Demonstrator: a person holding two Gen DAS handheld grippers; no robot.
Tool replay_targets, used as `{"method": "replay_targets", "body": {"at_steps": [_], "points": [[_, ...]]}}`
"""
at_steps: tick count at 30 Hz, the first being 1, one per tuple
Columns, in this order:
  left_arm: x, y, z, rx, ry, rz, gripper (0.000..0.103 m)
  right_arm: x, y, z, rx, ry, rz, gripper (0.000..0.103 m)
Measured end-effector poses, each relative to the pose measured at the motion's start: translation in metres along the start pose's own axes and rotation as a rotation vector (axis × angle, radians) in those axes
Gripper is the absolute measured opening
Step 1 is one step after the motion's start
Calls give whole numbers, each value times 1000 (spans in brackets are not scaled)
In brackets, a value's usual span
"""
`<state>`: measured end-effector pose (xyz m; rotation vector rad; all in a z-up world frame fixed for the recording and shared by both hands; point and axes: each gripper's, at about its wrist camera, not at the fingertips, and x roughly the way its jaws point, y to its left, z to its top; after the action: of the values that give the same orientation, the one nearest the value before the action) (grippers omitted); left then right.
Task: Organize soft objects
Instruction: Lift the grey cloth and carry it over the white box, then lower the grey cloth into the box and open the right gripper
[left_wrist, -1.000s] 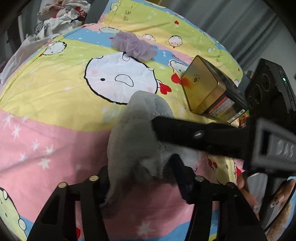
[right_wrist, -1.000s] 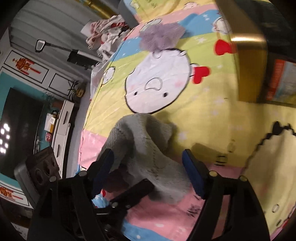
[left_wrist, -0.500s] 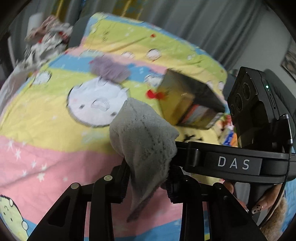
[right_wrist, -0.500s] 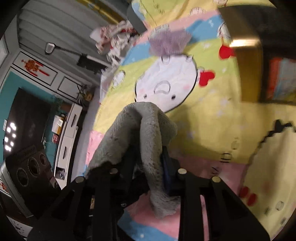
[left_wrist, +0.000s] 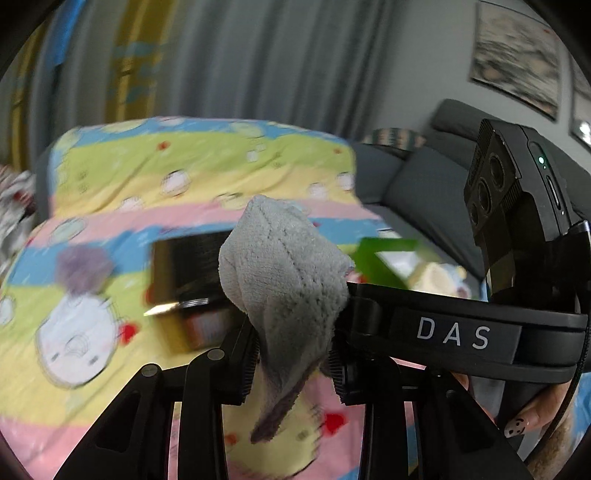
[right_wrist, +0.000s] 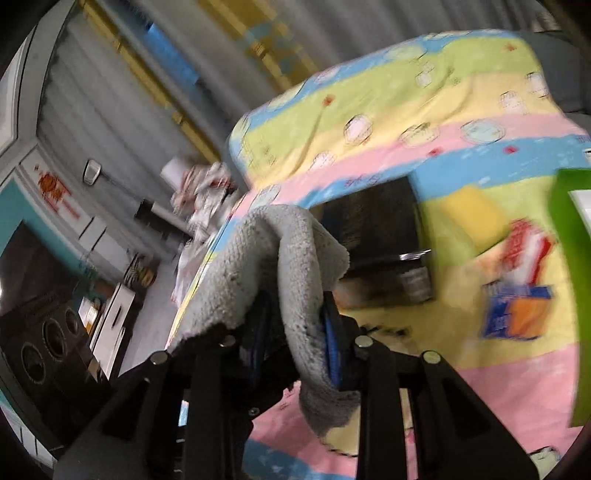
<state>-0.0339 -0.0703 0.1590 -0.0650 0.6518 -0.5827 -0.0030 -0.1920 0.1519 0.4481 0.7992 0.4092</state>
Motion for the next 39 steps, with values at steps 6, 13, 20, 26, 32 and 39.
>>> {"method": "replay_targets", "body": {"at_steps": [6, 13, 20, 26, 32, 39], "points": [[45, -56, 26, 97, 11, -119, 34, -47, -59, 18, 99, -137, -93, 28], [106, -113, 36, 169, 79, -235, 34, -84, -122, 19, 235, -228, -212, 28], [154, -153, 29, 219, 149, -318, 34, -99, -171, 11, 340, -269, -377, 28], [179, -172, 29, 224, 198, -381, 34, -118, -205, 5, 447, -304, -367, 28], [199, -189, 25, 247, 241, -402, 34, -124, -218, 0, 493, -312, -423, 28], [221, -196, 18, 232, 305, -409, 34, -125, -240, -7, 551, -287, -448, 26]]}}
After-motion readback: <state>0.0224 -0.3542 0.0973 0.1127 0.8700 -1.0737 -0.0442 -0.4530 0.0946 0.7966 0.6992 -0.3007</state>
